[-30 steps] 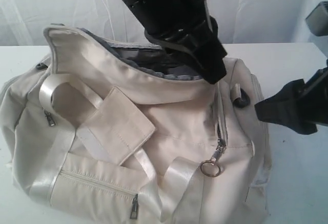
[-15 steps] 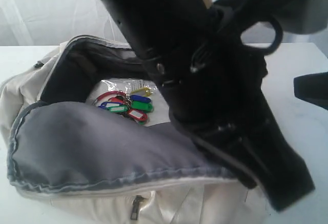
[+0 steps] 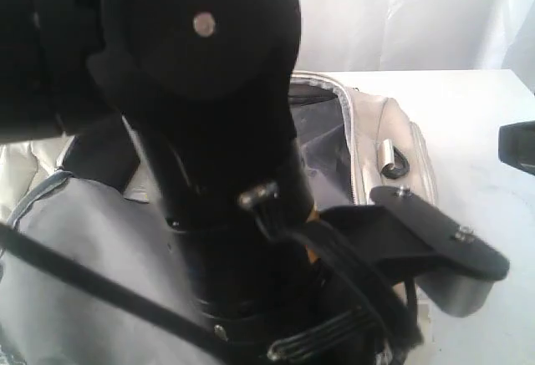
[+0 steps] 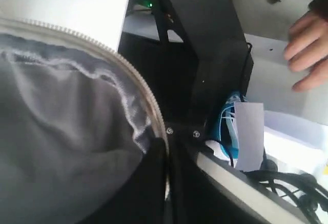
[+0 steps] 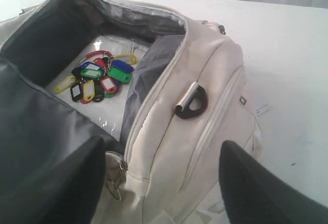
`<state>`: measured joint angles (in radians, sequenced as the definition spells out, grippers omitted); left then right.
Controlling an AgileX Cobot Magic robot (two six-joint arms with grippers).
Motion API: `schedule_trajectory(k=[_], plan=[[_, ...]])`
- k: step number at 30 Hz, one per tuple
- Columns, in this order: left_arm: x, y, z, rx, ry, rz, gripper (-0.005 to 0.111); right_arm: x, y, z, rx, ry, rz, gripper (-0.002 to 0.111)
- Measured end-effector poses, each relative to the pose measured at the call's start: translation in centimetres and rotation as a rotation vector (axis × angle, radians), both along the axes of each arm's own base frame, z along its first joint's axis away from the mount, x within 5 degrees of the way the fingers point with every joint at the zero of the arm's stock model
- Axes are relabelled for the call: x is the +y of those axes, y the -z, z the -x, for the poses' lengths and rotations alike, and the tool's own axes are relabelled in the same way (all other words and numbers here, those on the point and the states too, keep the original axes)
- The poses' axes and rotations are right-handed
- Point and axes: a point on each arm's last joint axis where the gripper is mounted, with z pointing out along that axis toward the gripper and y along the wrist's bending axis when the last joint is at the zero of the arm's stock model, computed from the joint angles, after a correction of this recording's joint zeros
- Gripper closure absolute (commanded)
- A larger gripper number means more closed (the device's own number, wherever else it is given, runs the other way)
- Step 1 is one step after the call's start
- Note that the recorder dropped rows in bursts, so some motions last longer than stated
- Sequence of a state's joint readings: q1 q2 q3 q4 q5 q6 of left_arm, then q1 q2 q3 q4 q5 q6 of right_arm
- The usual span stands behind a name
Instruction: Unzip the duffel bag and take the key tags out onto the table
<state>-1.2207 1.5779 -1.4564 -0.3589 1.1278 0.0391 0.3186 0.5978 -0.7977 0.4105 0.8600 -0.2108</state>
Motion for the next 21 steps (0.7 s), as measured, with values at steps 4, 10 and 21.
schedule_trajectory(k=[4,10,21], plan=[[0.4,1.5,0.2,0.021,0.001,-0.054,0.078,0.4,-0.1,0.3,0.031,-0.024,-0.053,0.048],[0.5,1.9,0.3,0.037,0.0,-0.065,0.037,0.5,-0.1,0.4,0.048,-0.033,-0.067,0.048],[0.4,-1.8,-0.4,-0.08,0.0,0.042,0.037,0.5,0.0,0.4,0.049,-0.034,-0.066,0.048]])
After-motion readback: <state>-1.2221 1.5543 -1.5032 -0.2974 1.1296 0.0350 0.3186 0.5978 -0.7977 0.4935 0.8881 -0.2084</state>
